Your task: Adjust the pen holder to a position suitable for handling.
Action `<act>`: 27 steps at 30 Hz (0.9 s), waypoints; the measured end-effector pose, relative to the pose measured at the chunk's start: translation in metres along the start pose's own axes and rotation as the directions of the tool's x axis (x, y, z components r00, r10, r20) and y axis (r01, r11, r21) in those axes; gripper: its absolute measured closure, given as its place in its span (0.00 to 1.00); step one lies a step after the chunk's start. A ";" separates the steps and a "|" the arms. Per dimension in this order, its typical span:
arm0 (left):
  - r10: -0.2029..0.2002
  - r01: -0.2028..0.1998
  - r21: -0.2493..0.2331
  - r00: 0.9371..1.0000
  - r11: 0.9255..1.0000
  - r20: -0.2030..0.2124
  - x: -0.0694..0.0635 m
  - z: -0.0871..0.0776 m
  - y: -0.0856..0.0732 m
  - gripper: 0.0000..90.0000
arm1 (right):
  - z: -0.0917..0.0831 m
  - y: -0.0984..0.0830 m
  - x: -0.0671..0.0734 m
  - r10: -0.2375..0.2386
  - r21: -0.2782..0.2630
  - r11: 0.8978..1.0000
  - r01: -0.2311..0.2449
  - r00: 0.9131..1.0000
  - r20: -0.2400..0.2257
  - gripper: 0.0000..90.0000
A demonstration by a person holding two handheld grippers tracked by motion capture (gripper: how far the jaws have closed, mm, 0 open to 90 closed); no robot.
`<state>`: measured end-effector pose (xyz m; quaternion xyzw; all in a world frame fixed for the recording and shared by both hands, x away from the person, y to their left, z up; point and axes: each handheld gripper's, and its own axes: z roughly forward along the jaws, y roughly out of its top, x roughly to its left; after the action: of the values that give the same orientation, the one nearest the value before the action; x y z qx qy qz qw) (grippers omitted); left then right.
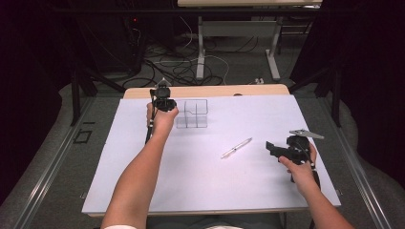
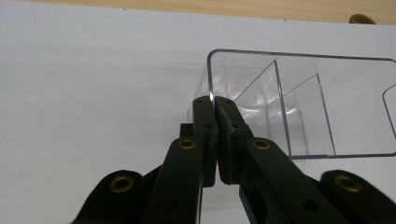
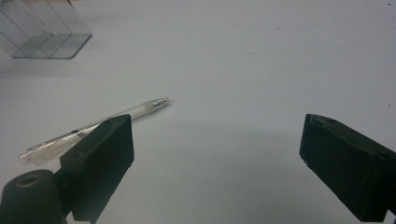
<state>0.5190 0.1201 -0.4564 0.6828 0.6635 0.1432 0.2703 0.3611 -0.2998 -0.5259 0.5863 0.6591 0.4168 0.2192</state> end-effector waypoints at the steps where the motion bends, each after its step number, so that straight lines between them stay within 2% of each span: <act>1: 0.003 -0.003 -0.002 1.000 1.000 0.002 0.000 -0.002 -0.002 0.98 | 0.000 0.000 -0.001 -0.011 0.000 1.000 0.011 1.000 0.000 0.11; 6: 0.001 -0.001 0.002 1.000 1.000 -0.001 0.003 -0.010 -0.010 0.98 | 0.000 0.000 0.001 -0.005 -0.001 1.000 0.005 1.000 -0.002 0.11; 13: -0.008 0.008 0.001 1.000 1.000 0.022 0.013 -0.022 -0.025 0.98 | 0.000 -0.001 0.002 -0.005 0.002 1.000 0.005 1.000 -0.004 0.11; 20: -0.047 0.047 0.010 0.998 0.999 0.045 0.023 -0.031 -0.040 0.98 | 0.000 -0.001 0.005 -0.004 0.003 1.000 0.004 1.000 -0.005 0.11; 27: -0.066 0.065 0.022 0.995 0.998 0.075 0.032 -0.042 -0.051 0.97 | -0.001 -0.001 0.005 -0.004 0.002 1.000 0.004 1.000 -0.003 0.11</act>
<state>0.4560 0.1574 -0.4559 0.6682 0.6762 0.1017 0.2931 0.3586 -0.2956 -0.5254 0.5846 0.6611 0.4165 0.2184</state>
